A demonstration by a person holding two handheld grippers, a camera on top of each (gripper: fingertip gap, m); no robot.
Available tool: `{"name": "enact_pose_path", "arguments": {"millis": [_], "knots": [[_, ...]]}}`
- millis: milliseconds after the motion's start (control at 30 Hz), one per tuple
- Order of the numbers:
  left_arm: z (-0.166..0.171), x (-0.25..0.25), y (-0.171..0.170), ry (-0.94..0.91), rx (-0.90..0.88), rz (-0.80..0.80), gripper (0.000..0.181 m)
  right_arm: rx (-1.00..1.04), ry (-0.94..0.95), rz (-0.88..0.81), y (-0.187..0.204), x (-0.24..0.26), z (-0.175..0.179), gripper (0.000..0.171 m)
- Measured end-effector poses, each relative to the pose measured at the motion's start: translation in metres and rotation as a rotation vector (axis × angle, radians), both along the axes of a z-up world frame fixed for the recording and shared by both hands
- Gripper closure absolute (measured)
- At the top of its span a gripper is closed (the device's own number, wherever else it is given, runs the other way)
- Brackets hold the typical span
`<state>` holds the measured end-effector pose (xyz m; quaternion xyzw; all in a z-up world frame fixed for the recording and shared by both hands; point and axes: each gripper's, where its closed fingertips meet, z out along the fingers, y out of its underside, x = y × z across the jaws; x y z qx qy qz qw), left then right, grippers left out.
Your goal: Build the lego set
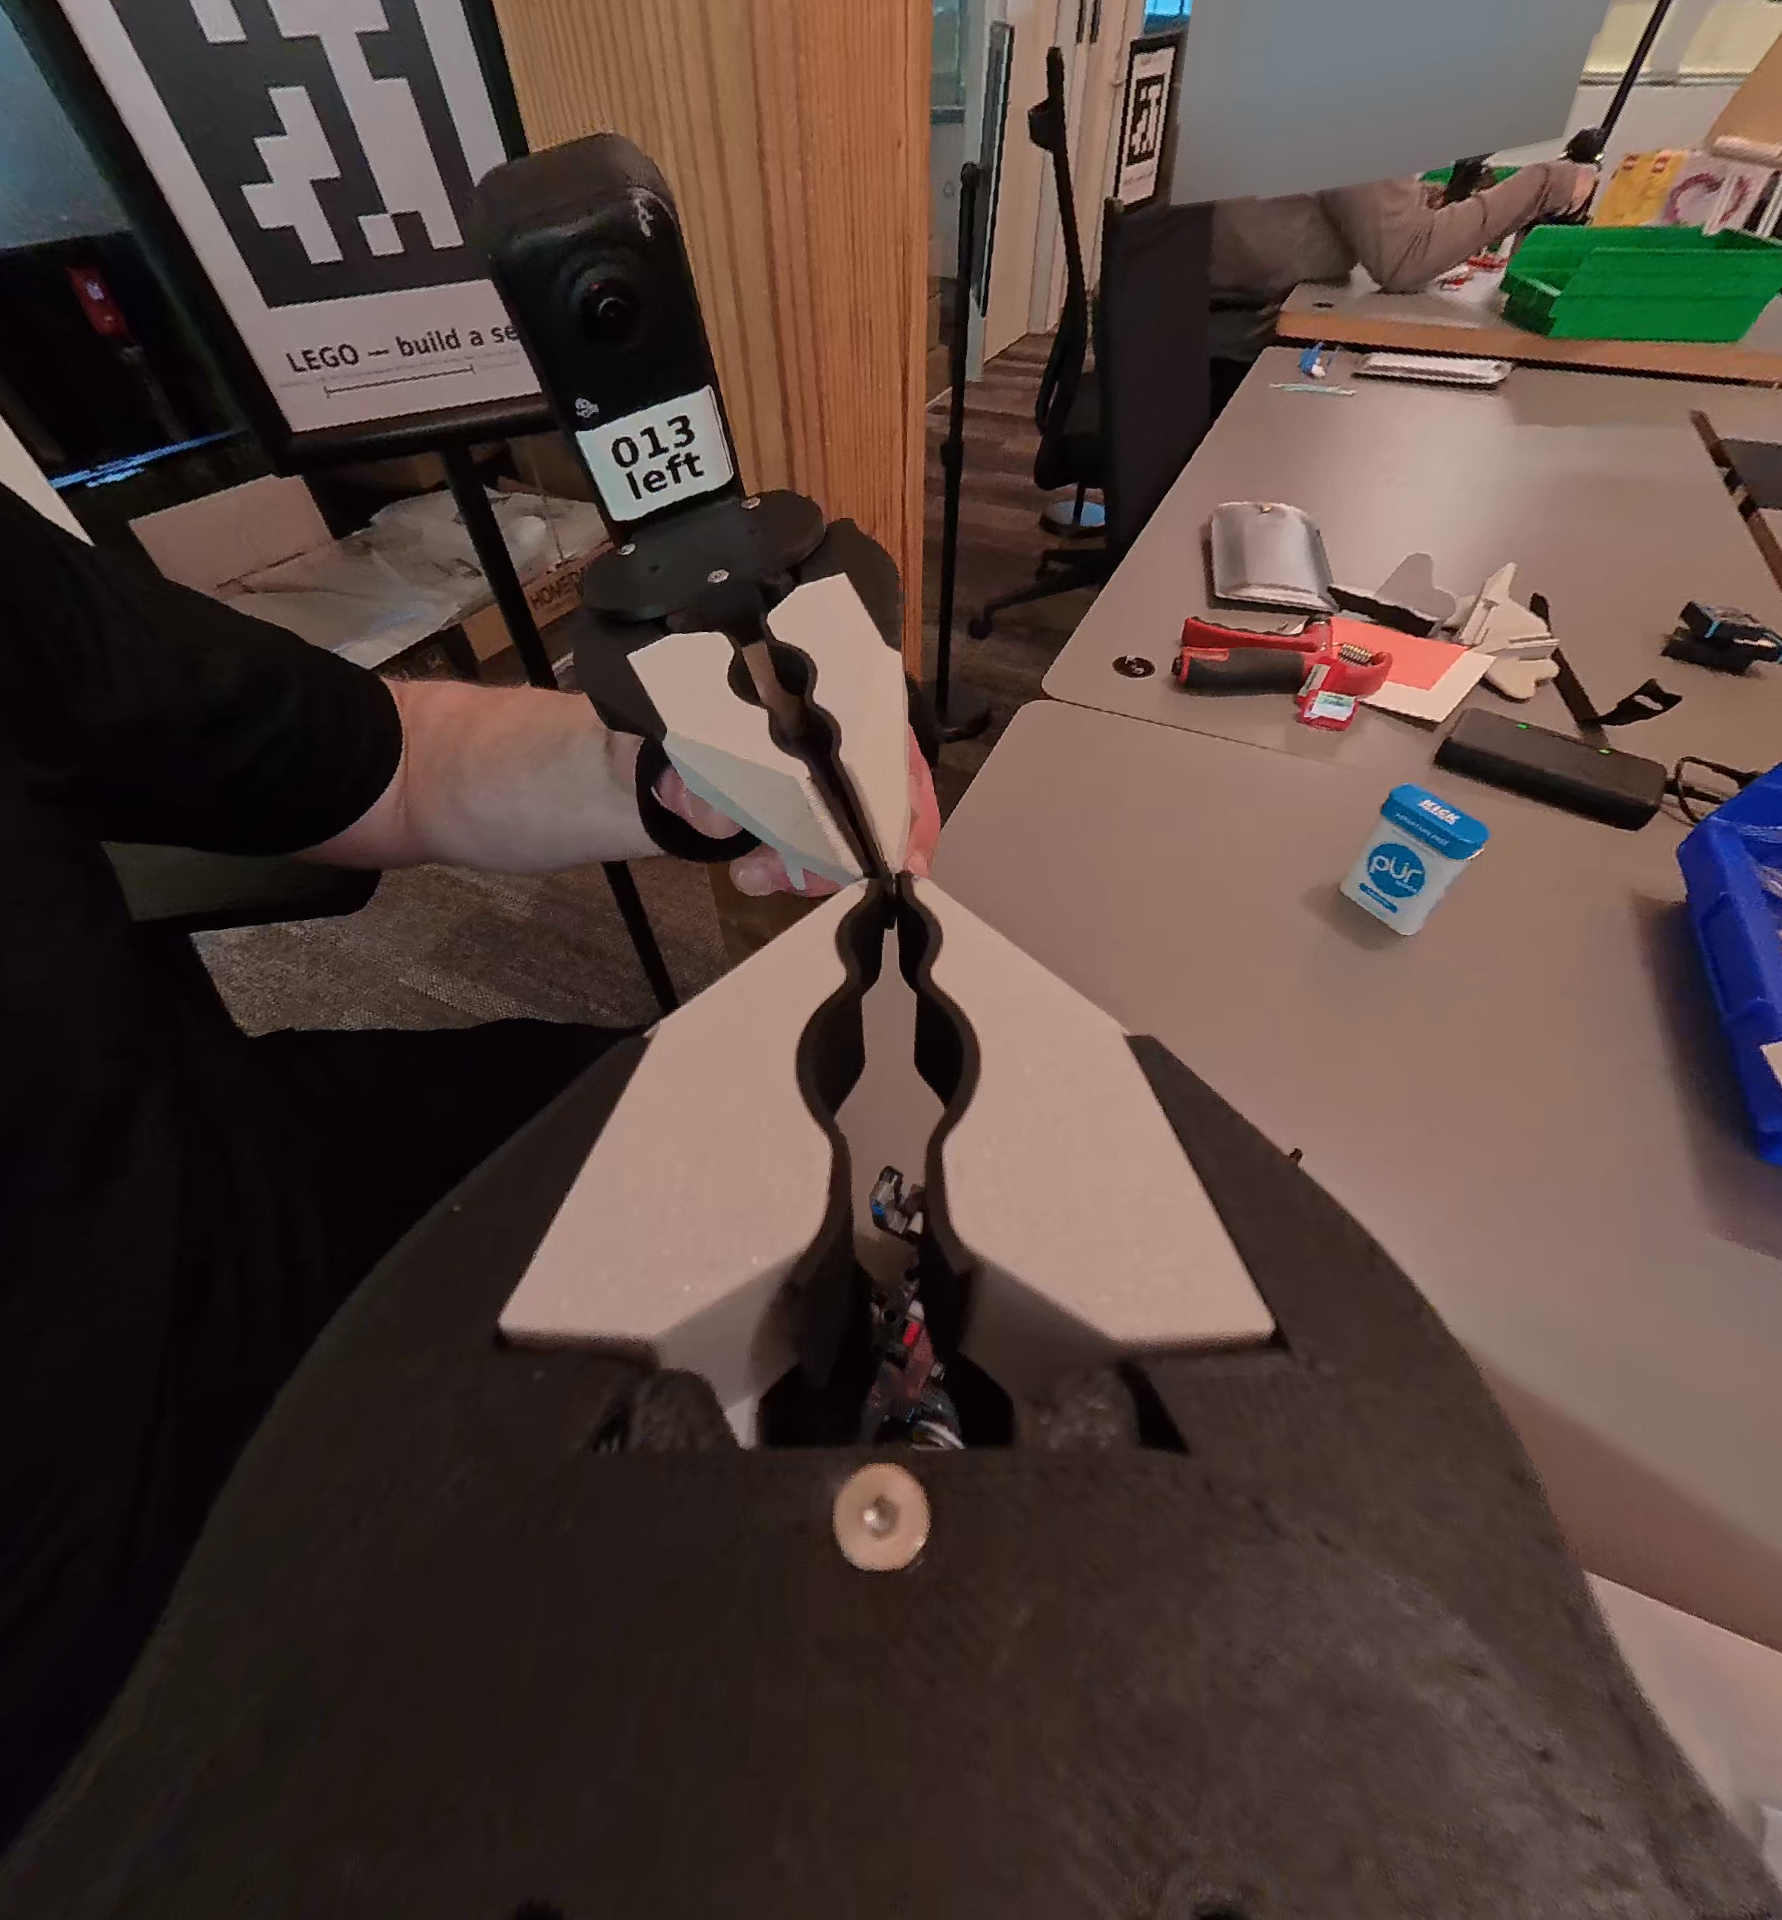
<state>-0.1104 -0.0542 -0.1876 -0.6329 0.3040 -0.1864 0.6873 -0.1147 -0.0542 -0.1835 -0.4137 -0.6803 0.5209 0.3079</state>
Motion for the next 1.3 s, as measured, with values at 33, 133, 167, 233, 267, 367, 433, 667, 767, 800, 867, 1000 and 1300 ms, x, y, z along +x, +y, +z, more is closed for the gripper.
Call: {"name": "enact_pose_path", "arguments": {"millis": [33, 133, 167, 233, 267, 367, 433, 667, 767, 800, 867, 1000, 1300], "knots": [[0.0, -0.001, 0.0, -0.006, -0.001, 0.002, 0.181, 0.0, 0.004, -0.005, 0.0, 0.0, 0.0, 0.171], [0.001, -0.003, 0.001, -0.025, -0.003, 0.011, 0.181, -0.005, 0.015, -0.022, 0.002, -0.002, 0.001, 0.171], [0.001, -0.003, 0.001, -0.029, -0.004, 0.013, 0.181, -0.006, 0.019, -0.028, 0.003, -0.002, 0.001, 0.17], [0.001, -0.004, 0.002, -0.039, -0.004, 0.014, 0.181, -0.016, 0.024, -0.033, 0.004, -0.002, 0.002, 0.17], [0.0, -0.004, 0.002, -0.043, -0.005, 0.017, 0.181, -0.016, 0.028, -0.043, 0.006, -0.003, 0.002, 0.168], [0.0, -0.005, 0.003, -0.054, -0.005, 0.022, 0.181, -0.013, 0.036, -0.058, 0.007, -0.004, 0.003, 0.168], [0.0, -0.006, 0.004, -0.061, -0.007, 0.029, 0.181, -0.003, 0.045, -0.076, 0.009, -0.005, 0.003, 0.166], [0.001, -0.015, 0.014, -0.204, -0.063, 0.064, 0.181, 0.197, 0.141, -0.274, 0.032, -0.006, 0.01, 0.149], [-0.001, -0.02, 0.021, -0.29, -0.102, 0.084, 0.181, 0.416, 0.163, -0.338, 0.027, -0.004, 0.007, 0.146], [-0.001, -0.021, 0.023, -0.315, -0.113, 0.09, 0.181, 0.478, 0.166, -0.356, 0.024, -0.004, 0.005, 0.145], [-0.002, -0.021, 0.026, -0.356, -0.13, 0.101, 0.181, 0.602, 0.169, -0.416, 0.023, -0.006, 0.001, 0.143], [-0.001, -0.02, 0.03, -0.447, -0.168, 0.098, 0.181, 0.827, 0.201, -0.483, 0.019, -0.008, -0.001, 0.15], [-0.001, -0.014, 0.032, -0.482, -0.186, 0.142, 0.181, 0.942, 0.181, -0.59, 0.028, -0.014, -0.01, 0.154]]}}
